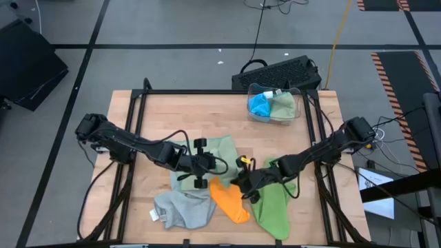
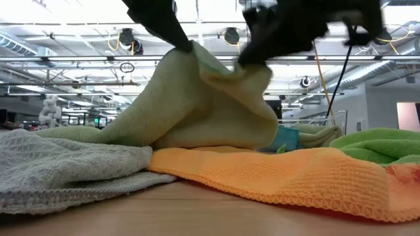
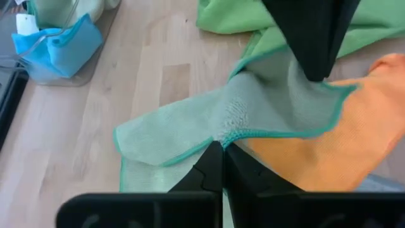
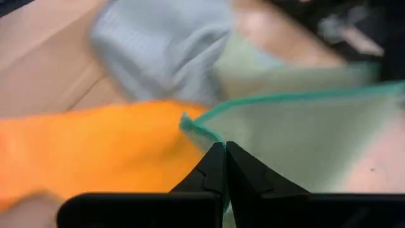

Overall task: Fold microfiber towels
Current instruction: Fold the light green microfiber towel

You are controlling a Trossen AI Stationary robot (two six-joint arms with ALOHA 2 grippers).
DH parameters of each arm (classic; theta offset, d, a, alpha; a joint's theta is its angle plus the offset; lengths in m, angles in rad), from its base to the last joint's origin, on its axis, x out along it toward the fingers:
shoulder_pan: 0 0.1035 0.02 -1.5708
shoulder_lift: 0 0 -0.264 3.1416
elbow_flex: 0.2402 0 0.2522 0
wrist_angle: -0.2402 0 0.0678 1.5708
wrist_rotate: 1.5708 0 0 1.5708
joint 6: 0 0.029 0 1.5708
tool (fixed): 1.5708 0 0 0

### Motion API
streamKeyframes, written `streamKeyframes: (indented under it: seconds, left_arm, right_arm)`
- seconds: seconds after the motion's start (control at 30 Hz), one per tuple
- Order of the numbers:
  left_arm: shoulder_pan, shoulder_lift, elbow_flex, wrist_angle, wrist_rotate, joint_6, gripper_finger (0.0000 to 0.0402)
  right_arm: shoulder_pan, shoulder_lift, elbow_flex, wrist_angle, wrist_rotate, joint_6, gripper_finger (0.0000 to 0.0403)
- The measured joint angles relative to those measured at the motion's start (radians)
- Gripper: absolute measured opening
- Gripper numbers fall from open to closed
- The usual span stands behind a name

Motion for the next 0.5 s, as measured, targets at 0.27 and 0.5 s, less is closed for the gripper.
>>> streamKeyframes:
  seconds: [0.27,0.5]
  left_arm:
    - [0.008,0.01,-0.031,0.065,-0.006,-0.029,0.0007]
    - [0.027,0.009,-0.055,0.097,-0.003,-0.033,0.0018]
  right_arm:
    - [0.042,0.002,-0.077,0.102,0.046,-0.08,0.0077]
    - [0.078,0.098,-0.082,0.274,0.103,-0.188,0.0173]
